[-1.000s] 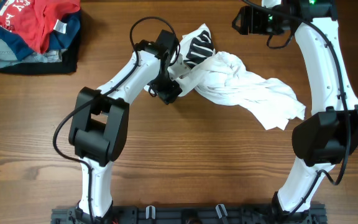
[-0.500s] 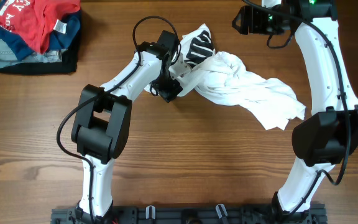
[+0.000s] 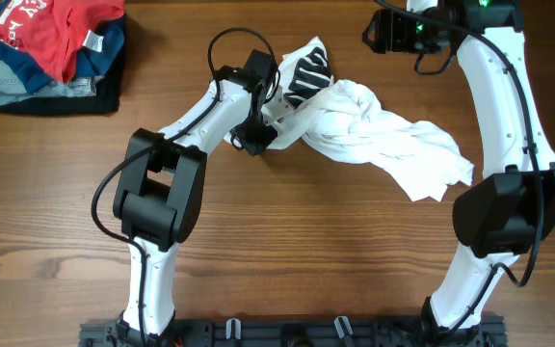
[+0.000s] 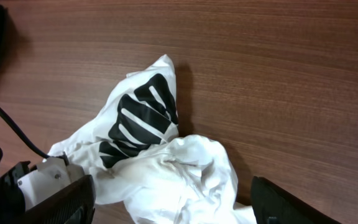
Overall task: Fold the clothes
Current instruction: 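Pull the grasped shirt edge up-left with the left gripper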
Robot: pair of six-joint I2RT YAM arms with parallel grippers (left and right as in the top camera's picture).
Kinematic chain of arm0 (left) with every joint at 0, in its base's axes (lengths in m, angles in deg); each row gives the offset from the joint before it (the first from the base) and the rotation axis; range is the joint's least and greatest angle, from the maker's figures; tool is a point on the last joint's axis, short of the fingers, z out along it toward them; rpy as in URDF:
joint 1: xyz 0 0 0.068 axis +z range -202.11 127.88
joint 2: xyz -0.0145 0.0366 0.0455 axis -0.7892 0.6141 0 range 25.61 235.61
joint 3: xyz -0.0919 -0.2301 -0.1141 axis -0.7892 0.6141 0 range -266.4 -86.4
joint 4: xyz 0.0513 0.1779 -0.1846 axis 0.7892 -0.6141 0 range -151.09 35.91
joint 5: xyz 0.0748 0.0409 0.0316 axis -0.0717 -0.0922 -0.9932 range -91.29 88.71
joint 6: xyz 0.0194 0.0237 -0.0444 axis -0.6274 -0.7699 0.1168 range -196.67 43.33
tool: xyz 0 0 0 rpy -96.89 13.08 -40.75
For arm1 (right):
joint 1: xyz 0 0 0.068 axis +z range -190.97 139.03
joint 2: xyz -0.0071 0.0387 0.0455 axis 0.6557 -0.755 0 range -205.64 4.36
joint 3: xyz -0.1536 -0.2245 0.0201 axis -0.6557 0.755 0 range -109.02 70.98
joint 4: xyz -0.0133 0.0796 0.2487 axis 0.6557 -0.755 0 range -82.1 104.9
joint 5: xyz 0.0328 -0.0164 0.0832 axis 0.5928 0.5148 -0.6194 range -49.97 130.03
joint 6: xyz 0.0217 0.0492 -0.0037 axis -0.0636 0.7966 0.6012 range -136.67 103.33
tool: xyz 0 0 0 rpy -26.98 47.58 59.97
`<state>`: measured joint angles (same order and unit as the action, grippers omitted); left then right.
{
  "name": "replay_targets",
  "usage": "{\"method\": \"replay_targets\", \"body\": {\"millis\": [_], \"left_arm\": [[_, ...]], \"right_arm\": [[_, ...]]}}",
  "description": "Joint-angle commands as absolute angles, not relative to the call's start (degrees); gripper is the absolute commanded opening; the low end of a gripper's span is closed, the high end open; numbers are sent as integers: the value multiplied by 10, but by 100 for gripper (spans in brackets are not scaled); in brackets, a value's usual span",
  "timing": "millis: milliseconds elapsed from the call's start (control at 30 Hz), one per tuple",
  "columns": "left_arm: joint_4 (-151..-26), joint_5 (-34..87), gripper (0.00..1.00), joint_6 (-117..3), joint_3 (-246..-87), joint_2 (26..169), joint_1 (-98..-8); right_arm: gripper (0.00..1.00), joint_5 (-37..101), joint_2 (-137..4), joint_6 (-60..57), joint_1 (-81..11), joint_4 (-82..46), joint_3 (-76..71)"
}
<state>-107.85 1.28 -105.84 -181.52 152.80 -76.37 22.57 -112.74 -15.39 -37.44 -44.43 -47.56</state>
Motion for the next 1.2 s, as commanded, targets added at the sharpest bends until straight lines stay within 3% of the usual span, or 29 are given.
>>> {"method": "replay_targets", "body": {"millis": [0,200,467,833,1167], "left_arm": [[-1084,16,6,-1054,-1812,1555,-763],[-1085,4,4,-991,-1814,1542,-763],[-1103,-27,4,-878,-1886,1405,-736],[-954,-24,4,-847,-1904,1221,-721],[-873,-25,4,-847,-1904,1201,-721]], "right_arm": [[79,238,-1116,-150,-376,-442,-475],[75,238,-1116,-147,-376,-453,-475],[76,235,-1116,-148,-376,-492,-475],[79,188,-1115,-193,-376,-508,-475],[81,160,-1116,-285,-372,-558,-475]]}}
